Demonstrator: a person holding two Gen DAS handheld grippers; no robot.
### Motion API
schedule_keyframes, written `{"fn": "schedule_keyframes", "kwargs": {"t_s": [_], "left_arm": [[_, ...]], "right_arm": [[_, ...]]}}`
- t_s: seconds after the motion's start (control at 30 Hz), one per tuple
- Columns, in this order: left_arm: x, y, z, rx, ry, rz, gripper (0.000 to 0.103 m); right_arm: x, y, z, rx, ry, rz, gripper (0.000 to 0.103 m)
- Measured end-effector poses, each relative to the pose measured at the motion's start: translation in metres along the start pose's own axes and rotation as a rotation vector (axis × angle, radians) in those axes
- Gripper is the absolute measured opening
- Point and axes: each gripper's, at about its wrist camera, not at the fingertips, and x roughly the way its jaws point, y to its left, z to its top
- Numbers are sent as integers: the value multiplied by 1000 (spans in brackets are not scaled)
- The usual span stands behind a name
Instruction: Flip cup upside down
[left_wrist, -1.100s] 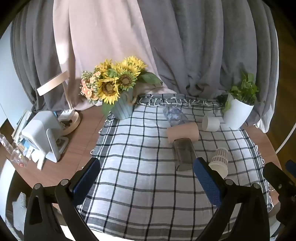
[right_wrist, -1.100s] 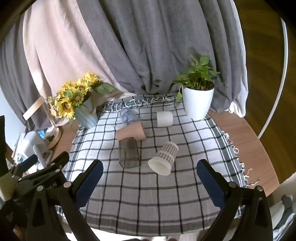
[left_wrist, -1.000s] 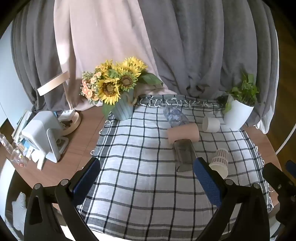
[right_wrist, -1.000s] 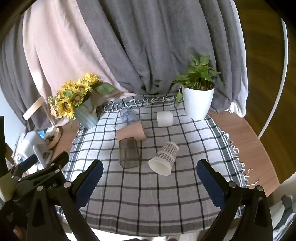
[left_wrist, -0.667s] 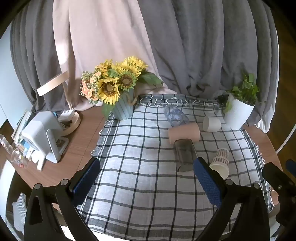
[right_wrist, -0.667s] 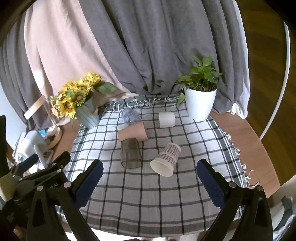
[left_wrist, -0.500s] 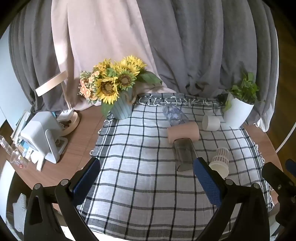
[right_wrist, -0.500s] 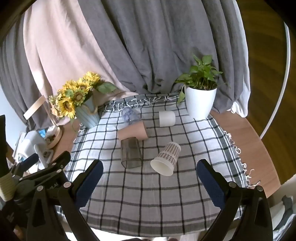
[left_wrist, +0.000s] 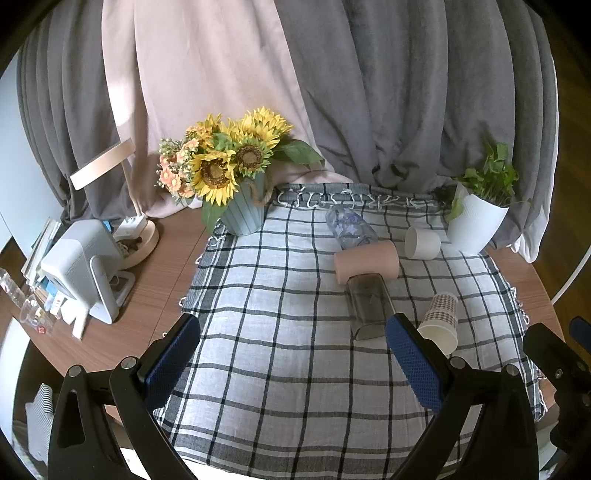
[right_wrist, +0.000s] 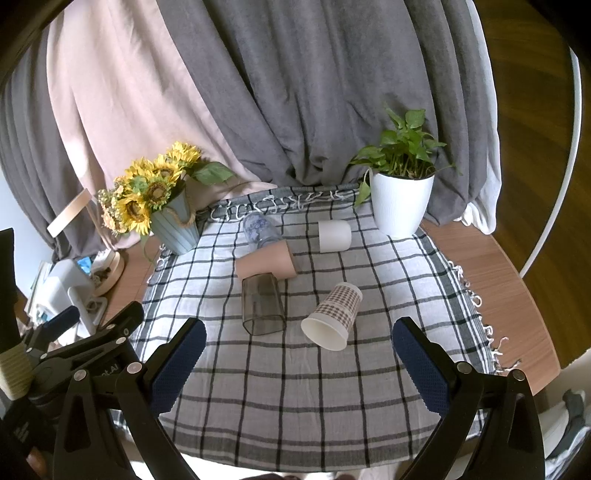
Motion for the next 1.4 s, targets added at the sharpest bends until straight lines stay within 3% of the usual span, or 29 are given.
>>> {"fn": "schedule_keyframes", "kwargs": {"t_s": [1.4], "left_arm": [[3,0,0,2,11,1,103]], "right_arm": [[3,0,0,-2,6,1,102]]}}
